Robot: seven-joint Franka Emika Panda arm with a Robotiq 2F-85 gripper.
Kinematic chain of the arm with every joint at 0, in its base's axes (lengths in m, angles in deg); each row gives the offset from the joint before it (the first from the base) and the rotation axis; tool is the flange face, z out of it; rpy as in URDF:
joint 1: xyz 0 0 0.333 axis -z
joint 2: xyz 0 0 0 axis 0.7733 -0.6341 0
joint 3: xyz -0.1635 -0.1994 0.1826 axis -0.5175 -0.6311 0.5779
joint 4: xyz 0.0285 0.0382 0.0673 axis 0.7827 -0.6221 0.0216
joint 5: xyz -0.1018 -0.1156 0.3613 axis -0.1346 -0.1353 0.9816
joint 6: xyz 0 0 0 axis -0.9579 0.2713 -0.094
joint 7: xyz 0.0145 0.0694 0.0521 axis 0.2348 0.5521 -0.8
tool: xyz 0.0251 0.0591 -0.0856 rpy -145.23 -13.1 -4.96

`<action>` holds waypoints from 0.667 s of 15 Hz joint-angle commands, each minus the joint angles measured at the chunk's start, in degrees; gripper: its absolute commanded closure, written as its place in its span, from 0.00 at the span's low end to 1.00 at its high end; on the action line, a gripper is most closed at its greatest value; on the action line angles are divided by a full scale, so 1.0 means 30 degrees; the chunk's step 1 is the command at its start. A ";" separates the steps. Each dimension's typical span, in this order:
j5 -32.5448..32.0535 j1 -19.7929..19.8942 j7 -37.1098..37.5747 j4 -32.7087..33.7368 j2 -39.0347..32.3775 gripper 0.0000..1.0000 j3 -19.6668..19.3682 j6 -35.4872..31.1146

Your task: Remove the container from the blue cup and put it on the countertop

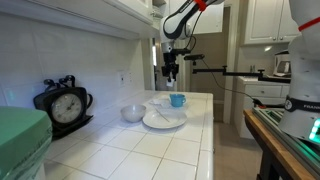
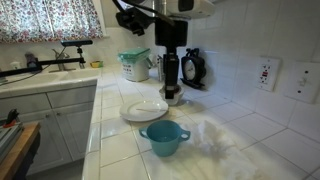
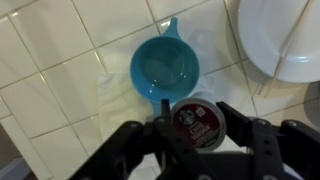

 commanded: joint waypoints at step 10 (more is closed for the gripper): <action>-0.0961 0.0052 -0.0430 0.7043 -0.6907 0.76 -0.0056 0.1052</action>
